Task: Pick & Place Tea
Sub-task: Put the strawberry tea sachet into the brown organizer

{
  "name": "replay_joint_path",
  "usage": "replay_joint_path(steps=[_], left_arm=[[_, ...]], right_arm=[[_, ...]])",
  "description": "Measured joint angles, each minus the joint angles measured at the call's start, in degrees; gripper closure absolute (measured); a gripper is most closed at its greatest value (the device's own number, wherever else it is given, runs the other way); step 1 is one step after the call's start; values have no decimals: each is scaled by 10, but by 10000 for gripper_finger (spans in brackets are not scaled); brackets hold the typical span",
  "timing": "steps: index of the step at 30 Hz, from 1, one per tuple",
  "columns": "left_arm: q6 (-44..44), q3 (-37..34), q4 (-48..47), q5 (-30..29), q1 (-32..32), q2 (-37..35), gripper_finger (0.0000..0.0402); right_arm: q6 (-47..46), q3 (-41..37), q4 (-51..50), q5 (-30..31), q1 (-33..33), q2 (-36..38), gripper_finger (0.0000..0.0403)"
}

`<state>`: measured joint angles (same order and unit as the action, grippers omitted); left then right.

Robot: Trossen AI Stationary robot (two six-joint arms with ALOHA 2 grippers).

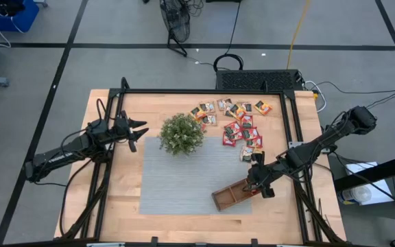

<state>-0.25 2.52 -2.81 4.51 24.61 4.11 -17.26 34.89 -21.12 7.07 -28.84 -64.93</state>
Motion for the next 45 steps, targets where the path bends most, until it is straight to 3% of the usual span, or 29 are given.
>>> replay_joint_path(steps=[19, 30, 37, 45], left_arm=[[0, 0, 0, 0, 0, 0, 254], [0, 0, 0, 0, 0, 0, 254], [0, 0, 0, 0, 0, 0, 254], [0, 0, 0, 0, 0, 0, 254]], right_arm=[[31, 0, 1, -12, 0, 0, 399], [19, 0, 0, 35, 0, 0, 402], [-62, 0, 0, 54, -9, 0, 403], [-159, 0, -1, 138, -73, 1, 403]])
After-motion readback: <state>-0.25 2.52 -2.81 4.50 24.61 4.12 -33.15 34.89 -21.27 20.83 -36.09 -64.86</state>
